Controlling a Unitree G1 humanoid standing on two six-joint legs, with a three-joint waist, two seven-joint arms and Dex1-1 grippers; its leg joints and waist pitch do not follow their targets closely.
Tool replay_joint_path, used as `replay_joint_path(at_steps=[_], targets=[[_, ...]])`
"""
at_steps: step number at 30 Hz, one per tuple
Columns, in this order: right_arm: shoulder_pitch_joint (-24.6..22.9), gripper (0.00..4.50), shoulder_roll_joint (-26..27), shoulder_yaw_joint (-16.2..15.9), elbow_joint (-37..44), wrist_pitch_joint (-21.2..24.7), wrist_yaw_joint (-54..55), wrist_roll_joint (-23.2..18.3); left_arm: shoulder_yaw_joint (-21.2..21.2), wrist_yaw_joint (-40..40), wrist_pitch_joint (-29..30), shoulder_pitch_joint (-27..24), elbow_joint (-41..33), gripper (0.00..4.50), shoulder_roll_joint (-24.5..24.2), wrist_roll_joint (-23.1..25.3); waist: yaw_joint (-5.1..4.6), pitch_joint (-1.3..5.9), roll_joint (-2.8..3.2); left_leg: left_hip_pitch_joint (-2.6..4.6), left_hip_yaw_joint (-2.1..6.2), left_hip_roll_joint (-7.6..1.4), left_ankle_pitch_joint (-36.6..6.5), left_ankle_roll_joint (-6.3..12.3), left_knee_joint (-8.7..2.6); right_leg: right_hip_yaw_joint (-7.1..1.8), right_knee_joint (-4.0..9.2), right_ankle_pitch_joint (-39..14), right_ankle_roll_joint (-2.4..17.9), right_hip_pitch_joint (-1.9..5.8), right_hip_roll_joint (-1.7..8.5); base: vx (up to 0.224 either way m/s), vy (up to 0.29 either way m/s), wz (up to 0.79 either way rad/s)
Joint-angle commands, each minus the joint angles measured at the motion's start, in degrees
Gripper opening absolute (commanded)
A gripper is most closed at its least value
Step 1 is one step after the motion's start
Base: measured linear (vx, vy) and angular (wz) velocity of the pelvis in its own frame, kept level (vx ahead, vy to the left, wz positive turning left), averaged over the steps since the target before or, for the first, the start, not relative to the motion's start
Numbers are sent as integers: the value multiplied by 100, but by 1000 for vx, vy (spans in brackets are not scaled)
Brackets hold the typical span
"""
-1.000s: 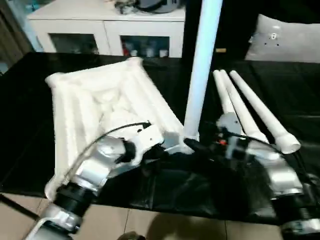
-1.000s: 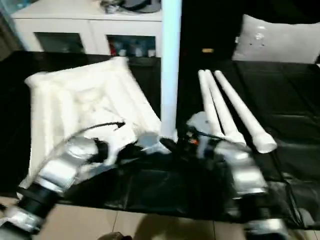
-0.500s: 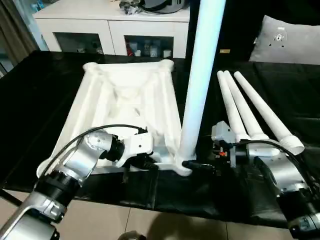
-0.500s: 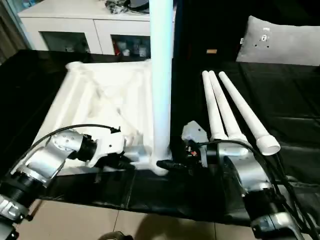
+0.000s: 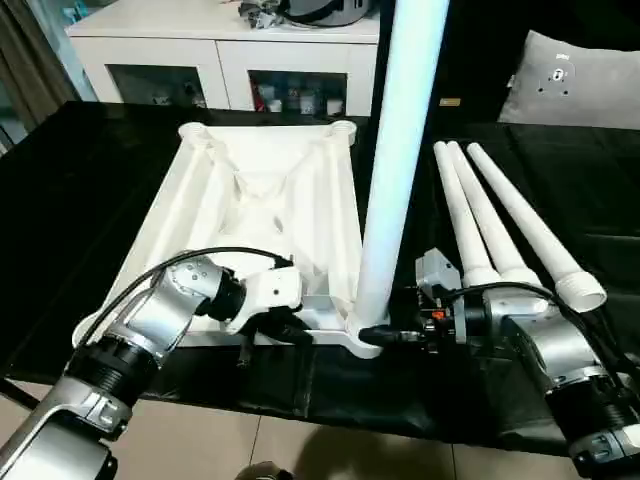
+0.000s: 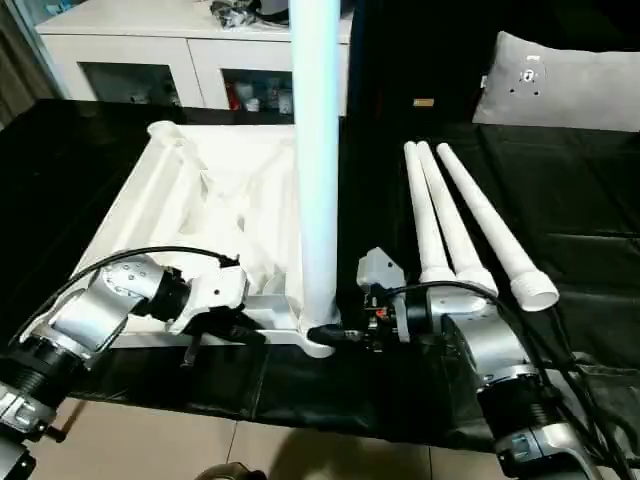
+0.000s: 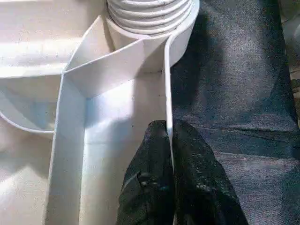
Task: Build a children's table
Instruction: Rotate leg to tighten
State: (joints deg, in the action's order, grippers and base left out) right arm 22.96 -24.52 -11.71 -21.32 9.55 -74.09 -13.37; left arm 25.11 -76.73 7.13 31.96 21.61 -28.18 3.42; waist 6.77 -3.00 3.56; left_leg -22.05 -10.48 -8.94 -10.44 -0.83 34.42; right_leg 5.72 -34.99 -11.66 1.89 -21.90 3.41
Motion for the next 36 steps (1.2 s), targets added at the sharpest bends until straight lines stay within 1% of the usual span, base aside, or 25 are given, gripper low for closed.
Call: replay_joint_path(at_steps=[1, 5, 8, 9, 10, 11, 12, 13, 14, 15, 16, 17, 18, 19, 22, 23, 24, 25, 26, 27, 29, 30, 32, 34, 36], targets=[[-113, 272, 107, 9, 203, 128, 31, -149, 144, -68, 115, -129, -32, 0, 50, -1, 8, 386, -25, 120, 234, -549, -1186, 317, -400, -410, 448, -1157, 1135, 234, 673, 0, 0, 0], [-257, 265, 360, 97, 281, 207, 491, -163, -125, 495, 533, -249, -217, 0, 279, -103, -7, 371, -24, 117, 241, -561, -1248, 282, -417, -408, 452, -1239, 1152, 229, 683, 0, 0, 0], [-295, 264, 708, 150, 202, 233, 1169, -14, -428, 1215, 1066, -373, -463, 0, 604, -155, -51, 334, -26, 146, 257, -536, -1573, 147, -436, -406, 525, -1898, 1023, 214, 693, 0, 0, 0], [-231, 263, 903, 183, 45, 213, 1605, 116, -557, 1559, 1297, -425, -585, 0, 783, -162, -91, 316, -27, 155, 266, -539, -1656, 48, -450, -405, 540, -2110, 988, 200, 698, 0, 0, 0], [-104, 263, 1219, 276, -225, 193, 2290, 269, -735, 2019, 1603, -499, -780, 0, 1075, -206, -129, 296, -53, 159, 285, -507, -1828, 11, -454, -381, 601, -2476, 881, 205, 707, 0, 0, 0], [-53, 263, 1342, 325, -328, 198, 2542, 304, -795, 2165, 1706, -526, -855, 0, 1189, -237, -169, 304, -43, 158, 293, -518, -1851, -48, -453, -386, 570, -2489, 889, 207, 717, 0, 0, 0], [-53, 263, 1342, 325, -328, 198, 2542, 304, -795, 2165, 1706, -526, -855, 0, 1189, -237, -255, 271, -42, 128, 318, -484, -1958, -64, -464, -351, 623, -2764, 793, 215, 712, 0, 0, 0], [15, 263, 1528, 437, -443, 209, 2808, 245, -864, 2396, 1778, -545, -925, 0, 1357, -238, -264, 281, -44, 138, 325, -472, -2006, -58, -459, -342, 641, -2874, 716, 222, 710, 0, 0, 0], [108, 263, 1749, 580, -589, 228, 3154, 189, -945, 2746, 1868, -551, -985, 0, 1601, -203, -312, 289, -43, 151, 313, -472, -1995, -33, -449, -372, 657, -2821, 696, 194, 707, 0, 0, 0], [171, 263, 1881, 675, -687, 236, 3358, 147, -990, 2979, 1913, -544, -1003, 0, 1761, -170, -349, 293, -70, 155, 301, -476, -1979, -11, -441, -382, 670, -2734, 743, 181, 701, 0, 0, 0], [283, 263, 2094, 776, -859, 184, 3750, 173, -1098, 3546, 1943, -514, -965, 0, 2159, -105, -351, 298, -59, 172, 288, -470, -1917, 27, -433, -386, 674, -2632, 774, 163, 686, 0, 0, 0], [310, 263, 2147, 799, -903, 165, 3870, 197, -1126, 3699, 1953, -504, -948, 0, 2268, -90, -353, 302, -52, 170, 286, -473, -1871, 30, -432, -386, 659, -2543, 796, 164, 675, 0, 0, 0], [377, 262, 2249, 854, -1029, 119, 4163, 255, -1178, 4052, 1895, -458, -848, 0, 2487, -39, -341, 302, -101, 154, 270, -456, -1765, 100, -430, -384, 672, -2444, 777, 178, 664, 0, 0, 0], [377, 262, 2249, 854, -1029, 119, 4163, 255, -1178, 4052, 1895, -458, -848, 0, 2487, -39, -329, 310, -91, 144, 264, -456, -1672, 128, -427, -397, 654, -2354, 786, 179, 670, 0, 0, 0], [543, 262, 2454, 1046, -1452, -22, 5024, 482, -1200, 4651, 1725, -257, -571, 0, 2863, 127, -286, 369, -77, 100, 234, -461, -1098, 303, -402, -409, 550, -1447, 921, 207, 643, 0, 0, 0], [556, 262, 2476, 1104, -1498, -51, 5074, 462, -1203, 4677, 1726, -225, -542, 0, 2881, 140, -285, 377, -76, 97, 227, -453, -1034, 332, -395, -408, 549, -1343, 949, 207, 648, 0, 0, 0], [569, 296, 2497, 1160, -1542, -79, 5120, 442, -1206, 4701, 1728, -193, -515, 0, 2897, 153, -274, 408, -61, 78, 229, -452, -849, 393, -374, -402, 512, -1031, 1000, 230, 652, 0, 0, 0], [579, 296, 2522, 1259, -1586, -141, 5267, 446, -1202, 4721, 1744, -155, -500, 0, 2892, 184, -249, 415, -63, 60, 225, -461, -682, 485, -357, -401, 479, -745, 1047, 235, 657, 0, 0, 0], [559, 331, 2512, 1338, -1553, -163, 5293, 413, -1190, 4633, 1765, -150, -504, 0, 2823, 186, -240, 419, -42, 50, 231, -466, -619, 523, -354, -400, 456, -626, 1073, 239, 661, 0, 0, 0], [559, 334, 2512, 1338, -1553, -163, 5293, 413, -1190, 4633, 1765, -150, -504, 0, 2823, 186, -237, 427, -48, 42, 232, -473, -566, 592, -353, -391, 434, -465, 1106, 246, 652, 0, 0, 0], [553, 353, 2510, 1386, -1538, -184, 5309, 407, -1179, 4584, 1791, -158, -518, 0, 2783, 197, -220, 415, -44, 47, 229, -479, -636, 642, -356, -390, 445, -480, 1137, 241, 663, 0, 0, 0], [535, 353, 2451, 1359, -1511, -267, 5378, 507, -1151, 4537, 1781, -180, -522, 0, 2724, 218, -214, 399, -21, 55, 234, -491, -760, 593, -374, -384, 471, -668, 1108, 233, 656, 0, 0, 0], [430, 374, 2299, 1285, -1309, -352, 5474, 694, -1141, 4464, 1734, -184, -458, 0, 2645, 224, -213, 388, -13, 80, 231, -489, -964, 445, -387, -392, 500, -958, 1056, 228, 657, 0, 0, 0], [240, 397, 2227, 1364, -895, -303, 5448, 608, -1116, 4398, 1585, -88, -229, 0, 2563, 254, -194, 386, -45, 90, 230, -494, -993, 417, -395, -407, 515, -1075, 939, 234, 660, 0, 0, 0], [57, 411, 2155, 1408, -482, -307, 5422, 542, -1107, 4377, 1401, 77, 110, 0, 2515, 281, -163, 378, -44, 101, 230, -491, -1016, 406, -404, -415, 527, -1147, 861, 220, 654, 0, 0, 0]])
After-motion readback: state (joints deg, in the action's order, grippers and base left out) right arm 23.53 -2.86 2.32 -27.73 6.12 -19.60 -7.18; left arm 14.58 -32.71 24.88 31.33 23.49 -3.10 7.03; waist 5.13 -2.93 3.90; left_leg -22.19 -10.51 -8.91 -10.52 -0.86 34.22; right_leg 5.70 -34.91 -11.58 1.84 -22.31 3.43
